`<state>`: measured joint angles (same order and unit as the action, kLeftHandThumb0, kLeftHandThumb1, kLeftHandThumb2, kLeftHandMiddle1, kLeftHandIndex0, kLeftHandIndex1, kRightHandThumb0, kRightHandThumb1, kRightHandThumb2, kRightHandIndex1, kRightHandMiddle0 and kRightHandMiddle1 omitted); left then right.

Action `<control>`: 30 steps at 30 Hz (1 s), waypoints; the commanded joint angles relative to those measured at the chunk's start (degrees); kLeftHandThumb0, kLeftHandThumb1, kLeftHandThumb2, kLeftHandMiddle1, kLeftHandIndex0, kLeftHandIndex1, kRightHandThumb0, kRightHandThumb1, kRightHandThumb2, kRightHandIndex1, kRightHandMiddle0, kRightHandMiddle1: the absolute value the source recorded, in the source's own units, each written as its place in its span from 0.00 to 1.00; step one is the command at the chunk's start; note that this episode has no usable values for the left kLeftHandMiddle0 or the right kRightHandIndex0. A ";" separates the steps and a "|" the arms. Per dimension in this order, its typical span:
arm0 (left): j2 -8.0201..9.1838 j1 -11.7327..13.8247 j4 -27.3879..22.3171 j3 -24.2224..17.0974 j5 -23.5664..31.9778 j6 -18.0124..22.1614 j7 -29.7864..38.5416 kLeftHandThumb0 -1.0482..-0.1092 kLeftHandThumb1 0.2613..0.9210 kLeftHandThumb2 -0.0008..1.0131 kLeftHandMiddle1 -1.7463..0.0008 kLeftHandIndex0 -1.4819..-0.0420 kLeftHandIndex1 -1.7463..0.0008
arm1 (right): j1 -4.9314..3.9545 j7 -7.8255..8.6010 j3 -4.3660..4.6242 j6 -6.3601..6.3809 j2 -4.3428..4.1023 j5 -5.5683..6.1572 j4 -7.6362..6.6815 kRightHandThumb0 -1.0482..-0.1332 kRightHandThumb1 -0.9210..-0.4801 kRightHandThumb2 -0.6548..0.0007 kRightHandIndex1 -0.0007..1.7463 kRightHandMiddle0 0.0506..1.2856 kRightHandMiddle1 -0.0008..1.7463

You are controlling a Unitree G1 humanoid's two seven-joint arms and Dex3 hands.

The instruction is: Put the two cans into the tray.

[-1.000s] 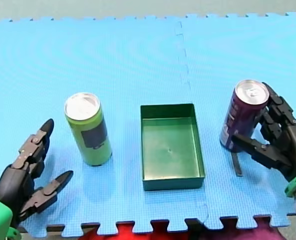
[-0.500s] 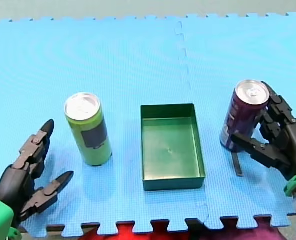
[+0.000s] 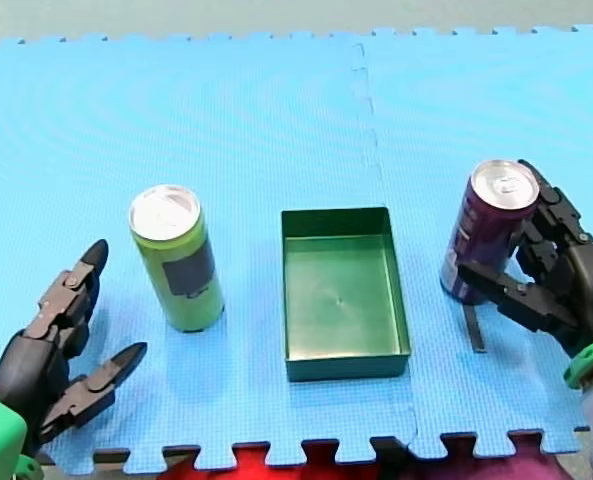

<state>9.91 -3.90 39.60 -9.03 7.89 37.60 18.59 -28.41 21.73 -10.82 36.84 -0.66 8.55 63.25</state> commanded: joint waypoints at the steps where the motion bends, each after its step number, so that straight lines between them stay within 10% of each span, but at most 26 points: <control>1: 0.21 0.27 -0.50 0.00 -0.02 -0.06 -0.11 0.00 1.00 0.24 1.00 0.95 1.00 | -0.43 -0.17 -0.01 0.00 -0.29 -0.07 0.34 0.00 0.35 1.00 0.01 0.07 0.00; 30: 0.67 0.95 -1.59 -0.07 -0.36 -0.95 -0.67 0.00 1.00 0.27 1.00 0.94 1.00 | -2.82 -1.00 -0.33 -0.53 -0.35 -0.17 2.28 0.00 0.32 1.00 0.01 0.08 0.00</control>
<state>10.19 -2.92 37.98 -9.01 7.58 36.70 18.03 -30.92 20.73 -10.97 36.48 -0.67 8.23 65.32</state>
